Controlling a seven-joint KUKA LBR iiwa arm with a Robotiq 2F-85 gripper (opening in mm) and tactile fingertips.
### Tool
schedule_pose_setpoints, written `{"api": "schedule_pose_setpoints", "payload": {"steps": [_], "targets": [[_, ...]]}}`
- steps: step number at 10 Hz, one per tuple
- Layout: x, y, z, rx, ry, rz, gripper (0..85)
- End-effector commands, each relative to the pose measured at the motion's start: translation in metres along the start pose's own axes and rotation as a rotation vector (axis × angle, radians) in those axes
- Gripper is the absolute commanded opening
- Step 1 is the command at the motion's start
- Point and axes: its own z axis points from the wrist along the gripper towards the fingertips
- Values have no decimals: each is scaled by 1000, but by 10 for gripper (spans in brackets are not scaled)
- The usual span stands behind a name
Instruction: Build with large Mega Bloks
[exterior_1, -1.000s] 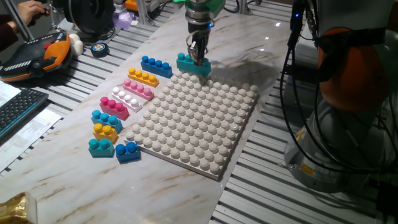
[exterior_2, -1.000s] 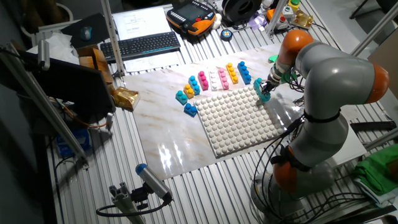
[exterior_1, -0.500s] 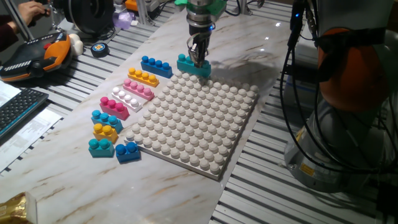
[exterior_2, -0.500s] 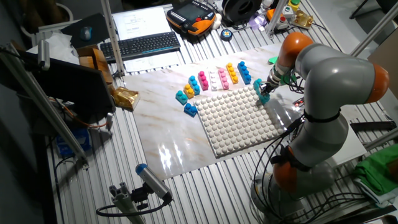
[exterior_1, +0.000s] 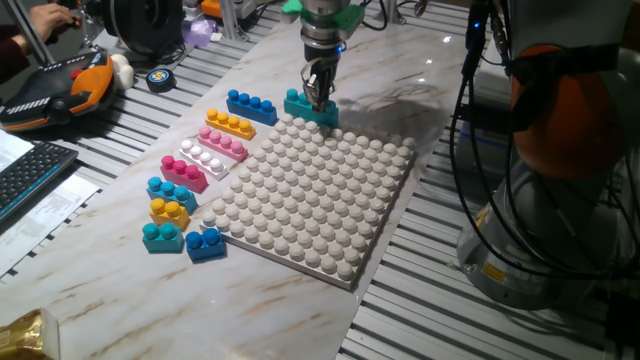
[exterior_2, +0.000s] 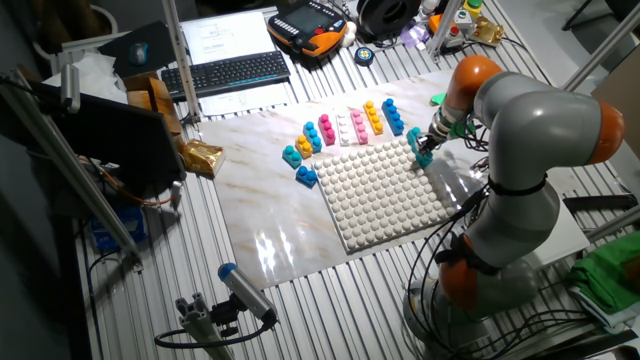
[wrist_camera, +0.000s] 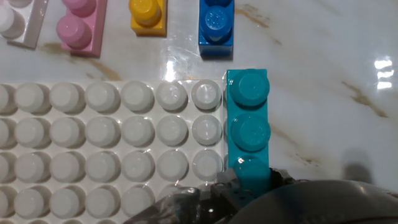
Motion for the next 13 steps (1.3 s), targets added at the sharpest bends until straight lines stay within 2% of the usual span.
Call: {"api": "schedule_pose_setpoints", "payload": {"steps": [1, 10, 13], "targets": [[0, 0, 1, 0, -1, 1, 10], [0, 2, 20, -14, -8, 10, 10], [0, 2, 14, -5, -1, 13, 10]]}}
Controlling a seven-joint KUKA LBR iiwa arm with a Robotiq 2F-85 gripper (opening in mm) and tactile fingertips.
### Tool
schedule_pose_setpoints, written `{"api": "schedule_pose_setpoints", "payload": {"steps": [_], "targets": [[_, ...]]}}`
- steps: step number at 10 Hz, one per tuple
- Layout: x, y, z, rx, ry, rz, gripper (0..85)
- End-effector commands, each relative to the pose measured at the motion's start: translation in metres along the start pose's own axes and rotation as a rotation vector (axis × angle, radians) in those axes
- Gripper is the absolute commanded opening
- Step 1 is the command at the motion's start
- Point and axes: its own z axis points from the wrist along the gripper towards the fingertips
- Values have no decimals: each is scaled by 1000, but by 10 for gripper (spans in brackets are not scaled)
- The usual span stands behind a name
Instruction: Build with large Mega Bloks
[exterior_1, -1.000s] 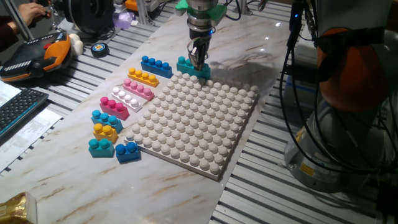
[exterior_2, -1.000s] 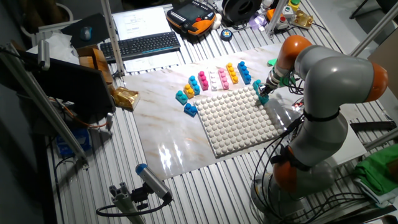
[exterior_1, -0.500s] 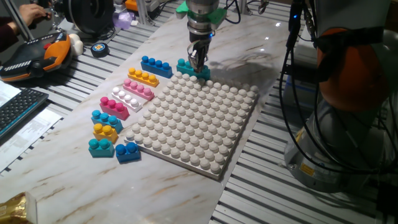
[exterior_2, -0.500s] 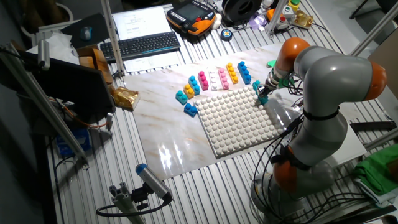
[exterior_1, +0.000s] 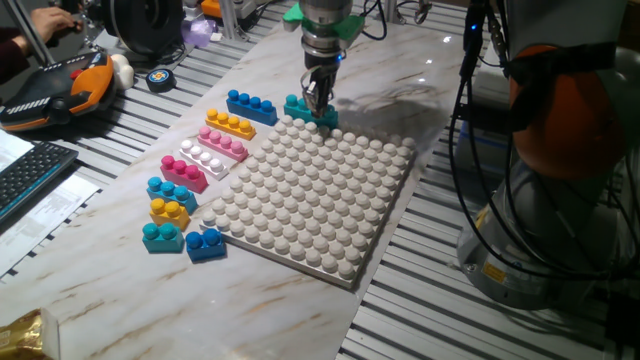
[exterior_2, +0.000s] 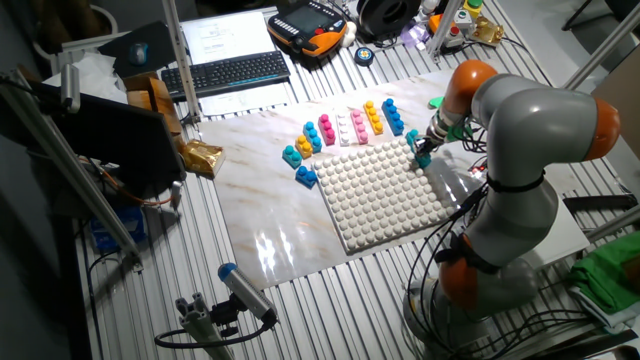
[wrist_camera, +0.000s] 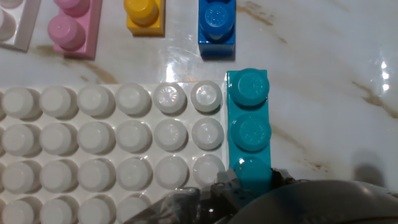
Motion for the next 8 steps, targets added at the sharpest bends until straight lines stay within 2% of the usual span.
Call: {"api": "schedule_pose_setpoints", "payload": {"steps": [1, 2, 3, 4, 7, 8], "targets": [[-2, -1, -4, 2, -4, 1, 7], [-3, -1, -4, -4, -7, 2, 73], [-3, 0, -5, 0, -18, 7, 247], [-3, -1, -5, 9, -27, 11, 460], [-6, -2, -9, 21, -33, 10, 607], [-8, -3, -15, 23, -27, 13, 637]]}}
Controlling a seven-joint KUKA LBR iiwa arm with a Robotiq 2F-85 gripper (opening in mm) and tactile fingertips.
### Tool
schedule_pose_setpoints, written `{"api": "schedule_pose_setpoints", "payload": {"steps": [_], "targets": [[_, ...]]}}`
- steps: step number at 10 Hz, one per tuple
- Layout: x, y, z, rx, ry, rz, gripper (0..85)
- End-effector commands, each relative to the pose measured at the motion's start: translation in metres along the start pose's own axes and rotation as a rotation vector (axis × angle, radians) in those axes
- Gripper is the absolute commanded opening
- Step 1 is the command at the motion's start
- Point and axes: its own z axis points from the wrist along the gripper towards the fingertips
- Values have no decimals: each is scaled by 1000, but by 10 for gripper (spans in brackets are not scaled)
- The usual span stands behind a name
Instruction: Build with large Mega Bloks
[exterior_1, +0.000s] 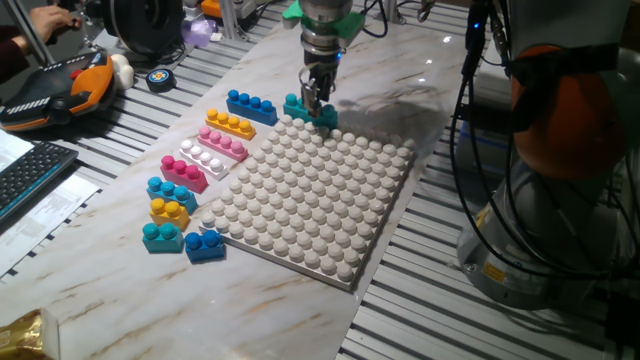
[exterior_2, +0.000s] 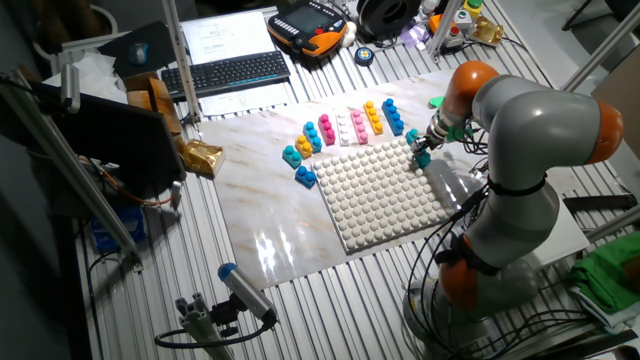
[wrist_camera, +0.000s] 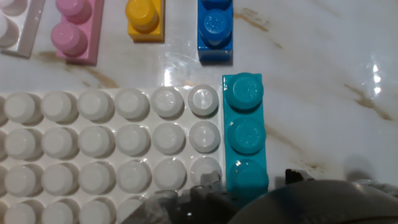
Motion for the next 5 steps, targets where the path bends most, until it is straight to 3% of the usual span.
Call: {"api": "schedule_pose_setpoints", "payload": {"steps": [1, 3, 5], "targets": [[-5, 1, -7, 7, 8, 5, 643], [-25, 8, -19, 16, 40, 9, 627], [-45, 14, -20, 30, 29, 21, 607]]}}
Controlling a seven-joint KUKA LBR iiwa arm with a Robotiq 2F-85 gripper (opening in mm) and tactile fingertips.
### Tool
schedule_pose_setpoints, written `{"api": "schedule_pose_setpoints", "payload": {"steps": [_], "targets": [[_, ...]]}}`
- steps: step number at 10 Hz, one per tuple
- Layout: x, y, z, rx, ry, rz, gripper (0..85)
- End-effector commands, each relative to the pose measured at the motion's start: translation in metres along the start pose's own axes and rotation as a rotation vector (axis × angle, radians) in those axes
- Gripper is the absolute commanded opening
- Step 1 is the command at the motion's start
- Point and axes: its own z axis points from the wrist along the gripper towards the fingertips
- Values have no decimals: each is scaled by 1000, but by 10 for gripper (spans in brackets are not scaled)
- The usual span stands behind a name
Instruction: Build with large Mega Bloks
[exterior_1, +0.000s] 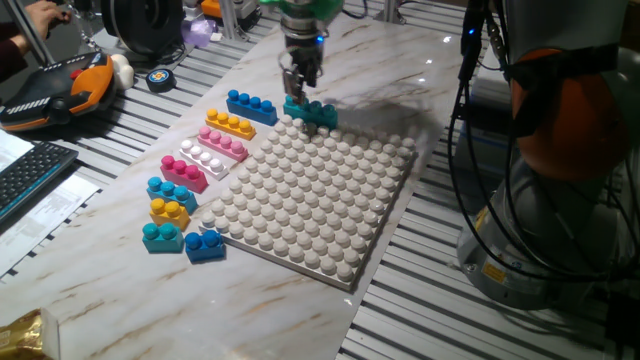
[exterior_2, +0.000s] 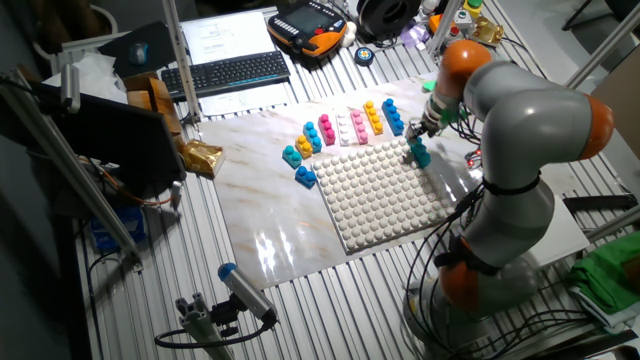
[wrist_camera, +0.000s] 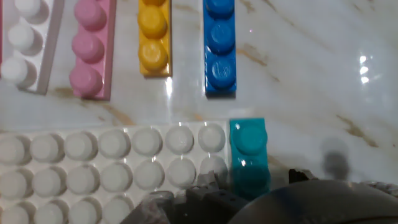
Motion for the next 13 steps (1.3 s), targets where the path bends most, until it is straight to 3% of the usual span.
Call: {"api": "schedule_pose_setpoints", "payload": {"steps": [1, 3, 6, 9, 11, 13], "targets": [[-9, 3, 3, 0, -10, 6, 607], [-27, 10, 7, -2, -17, 21, 603], [-42, 15, 14, 8, -42, 25, 603], [-43, 15, 16, 2, -42, -4, 587], [-43, 15, 16, -48, -19, 8, 543], [-43, 15, 16, -19, -34, 32, 537]]}}
